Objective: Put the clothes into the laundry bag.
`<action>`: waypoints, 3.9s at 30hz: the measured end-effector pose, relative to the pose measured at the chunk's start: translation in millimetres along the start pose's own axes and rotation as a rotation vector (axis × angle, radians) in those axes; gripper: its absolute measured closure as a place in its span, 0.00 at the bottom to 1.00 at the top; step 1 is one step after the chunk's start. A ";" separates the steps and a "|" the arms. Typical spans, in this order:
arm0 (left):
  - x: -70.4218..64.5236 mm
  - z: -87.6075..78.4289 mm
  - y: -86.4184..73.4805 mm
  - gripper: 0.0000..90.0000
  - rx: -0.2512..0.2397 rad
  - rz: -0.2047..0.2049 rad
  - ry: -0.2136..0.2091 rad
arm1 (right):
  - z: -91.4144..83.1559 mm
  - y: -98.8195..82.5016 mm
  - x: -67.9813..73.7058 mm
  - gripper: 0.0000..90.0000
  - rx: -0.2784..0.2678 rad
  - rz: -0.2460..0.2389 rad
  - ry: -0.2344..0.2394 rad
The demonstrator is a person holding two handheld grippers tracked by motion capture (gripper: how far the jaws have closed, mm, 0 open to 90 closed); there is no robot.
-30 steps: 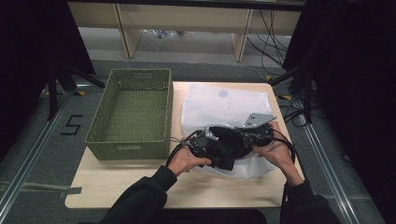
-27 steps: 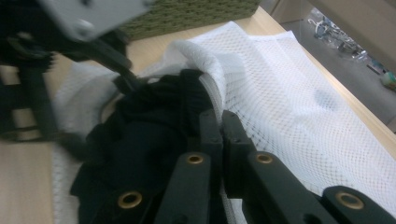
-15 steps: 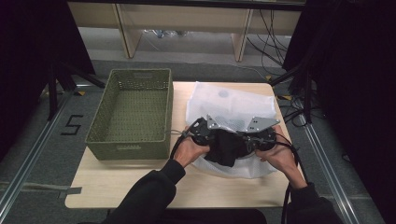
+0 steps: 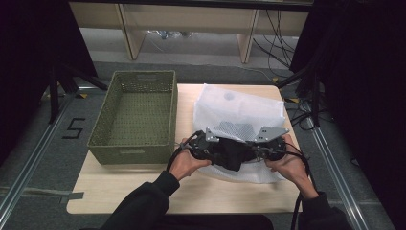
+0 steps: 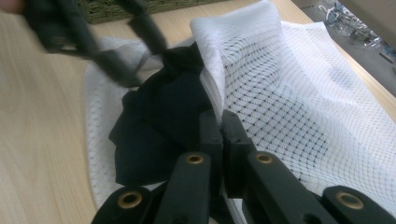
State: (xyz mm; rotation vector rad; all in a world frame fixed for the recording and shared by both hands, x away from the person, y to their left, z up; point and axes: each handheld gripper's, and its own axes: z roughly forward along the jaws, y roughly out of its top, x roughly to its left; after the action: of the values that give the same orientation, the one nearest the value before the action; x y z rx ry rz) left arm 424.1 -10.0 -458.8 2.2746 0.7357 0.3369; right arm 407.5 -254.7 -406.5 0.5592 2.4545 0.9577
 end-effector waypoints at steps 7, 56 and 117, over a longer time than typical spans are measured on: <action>-27.0 16.1 -2.6 0.32 0.019 0.024 -0.065 | -1.1 1.1 0.4 1.00 -0.001 0.004 -0.001; 9.9 51.1 -2.4 0.90 0.044 -0.050 0.008 | 35.5 -21.9 25.6 1.00 0.111 -0.001 0.107; -32.4 11.1 -34.7 0.99 0.112 0.238 -0.160 | 99.2 -32.6 -25.6 1.00 0.189 0.104 -0.108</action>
State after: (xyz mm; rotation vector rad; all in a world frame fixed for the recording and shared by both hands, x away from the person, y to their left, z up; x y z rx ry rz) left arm 388.7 -15.1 -491.9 2.4680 0.4121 0.2241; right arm 475.0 -237.8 -488.5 0.7878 2.4527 0.7178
